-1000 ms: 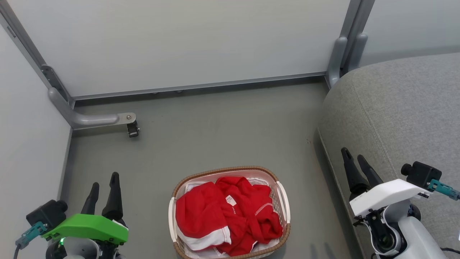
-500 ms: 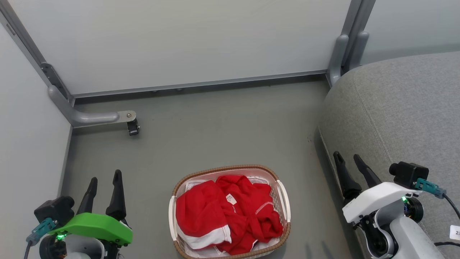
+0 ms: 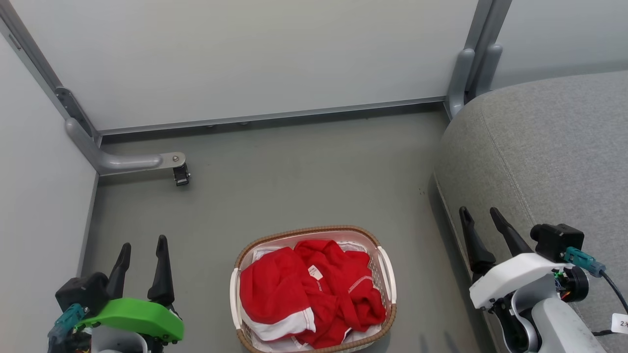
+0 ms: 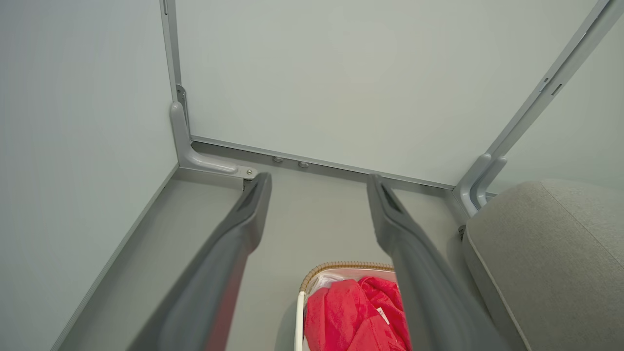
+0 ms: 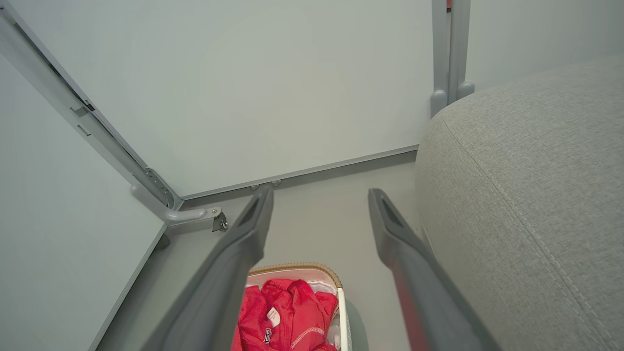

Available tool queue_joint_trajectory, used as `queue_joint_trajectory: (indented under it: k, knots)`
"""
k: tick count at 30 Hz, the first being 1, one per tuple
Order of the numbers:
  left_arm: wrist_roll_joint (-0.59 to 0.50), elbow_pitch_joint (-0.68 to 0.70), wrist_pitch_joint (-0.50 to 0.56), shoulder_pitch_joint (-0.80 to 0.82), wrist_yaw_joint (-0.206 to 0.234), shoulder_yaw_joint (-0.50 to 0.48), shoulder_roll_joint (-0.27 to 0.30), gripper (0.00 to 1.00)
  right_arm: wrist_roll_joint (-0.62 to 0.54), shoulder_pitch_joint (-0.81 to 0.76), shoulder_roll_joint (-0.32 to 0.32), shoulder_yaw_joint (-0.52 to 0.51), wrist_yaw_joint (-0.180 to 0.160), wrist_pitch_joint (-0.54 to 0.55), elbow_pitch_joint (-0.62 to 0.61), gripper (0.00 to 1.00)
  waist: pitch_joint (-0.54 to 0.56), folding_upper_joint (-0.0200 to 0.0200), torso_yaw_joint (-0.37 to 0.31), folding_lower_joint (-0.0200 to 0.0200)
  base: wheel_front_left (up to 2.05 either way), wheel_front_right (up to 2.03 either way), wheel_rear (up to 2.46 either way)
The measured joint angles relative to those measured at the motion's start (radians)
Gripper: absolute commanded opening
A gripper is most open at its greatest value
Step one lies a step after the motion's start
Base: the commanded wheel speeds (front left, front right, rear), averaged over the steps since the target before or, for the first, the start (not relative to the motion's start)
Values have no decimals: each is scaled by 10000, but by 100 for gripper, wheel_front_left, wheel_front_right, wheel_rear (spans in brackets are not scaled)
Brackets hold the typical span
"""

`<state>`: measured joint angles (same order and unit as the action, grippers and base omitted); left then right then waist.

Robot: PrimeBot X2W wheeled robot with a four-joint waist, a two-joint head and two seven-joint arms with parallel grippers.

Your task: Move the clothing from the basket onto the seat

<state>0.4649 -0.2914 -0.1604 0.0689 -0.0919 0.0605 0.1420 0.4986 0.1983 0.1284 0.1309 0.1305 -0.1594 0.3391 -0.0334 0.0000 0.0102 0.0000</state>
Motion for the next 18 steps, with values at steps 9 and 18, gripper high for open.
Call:
queue_joint_trajectory:
  k: [9,18]
  knots:
    - [-830,178,-215,-7,-209,-98,-115,100,-796,-45,-130,-134,0,-221,-150,100,-19,0,1,0,0,0,0]
    - [-1609,36,-433,-6,-313,-88,-150,100,-1785,-12,-94,-46,0,-428,2,100,-206,0,10,0,0,0,0]
